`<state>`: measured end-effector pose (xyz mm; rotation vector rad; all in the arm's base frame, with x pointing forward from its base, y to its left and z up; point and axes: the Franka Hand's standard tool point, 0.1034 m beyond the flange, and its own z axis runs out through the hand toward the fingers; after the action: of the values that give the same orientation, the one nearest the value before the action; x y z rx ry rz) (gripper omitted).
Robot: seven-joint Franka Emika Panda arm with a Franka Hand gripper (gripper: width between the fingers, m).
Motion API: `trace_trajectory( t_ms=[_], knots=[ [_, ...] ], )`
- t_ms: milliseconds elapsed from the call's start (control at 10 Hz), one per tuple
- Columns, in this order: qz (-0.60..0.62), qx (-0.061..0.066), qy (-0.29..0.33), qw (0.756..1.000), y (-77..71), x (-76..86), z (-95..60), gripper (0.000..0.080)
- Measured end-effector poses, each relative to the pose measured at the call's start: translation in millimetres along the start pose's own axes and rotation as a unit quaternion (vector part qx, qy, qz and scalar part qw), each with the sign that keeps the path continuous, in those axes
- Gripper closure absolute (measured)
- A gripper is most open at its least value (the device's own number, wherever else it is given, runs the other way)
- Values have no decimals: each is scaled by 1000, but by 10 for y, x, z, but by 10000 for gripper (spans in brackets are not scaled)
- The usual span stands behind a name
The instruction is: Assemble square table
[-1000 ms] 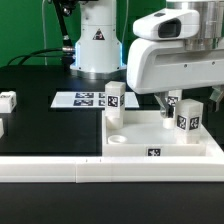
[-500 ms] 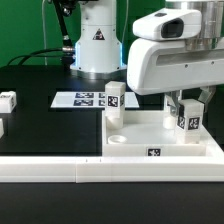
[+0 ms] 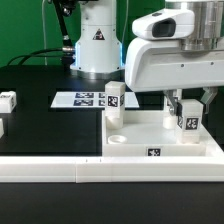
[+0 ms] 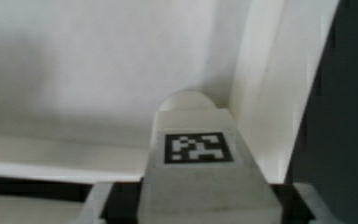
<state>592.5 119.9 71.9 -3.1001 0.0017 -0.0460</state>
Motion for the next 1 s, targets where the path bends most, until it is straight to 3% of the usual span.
trace_trajectory(
  t_ms=[400,700,800,1000],
  knots=[
    [239,4,3,971,-9,-5,-1,509],
    [380,8,1,925,-7,-2,-1,509],
    [392,7,0,920,-10,-2,-1,509],
    [469,8,0,883,-16,-2,-1,508]
  ],
)
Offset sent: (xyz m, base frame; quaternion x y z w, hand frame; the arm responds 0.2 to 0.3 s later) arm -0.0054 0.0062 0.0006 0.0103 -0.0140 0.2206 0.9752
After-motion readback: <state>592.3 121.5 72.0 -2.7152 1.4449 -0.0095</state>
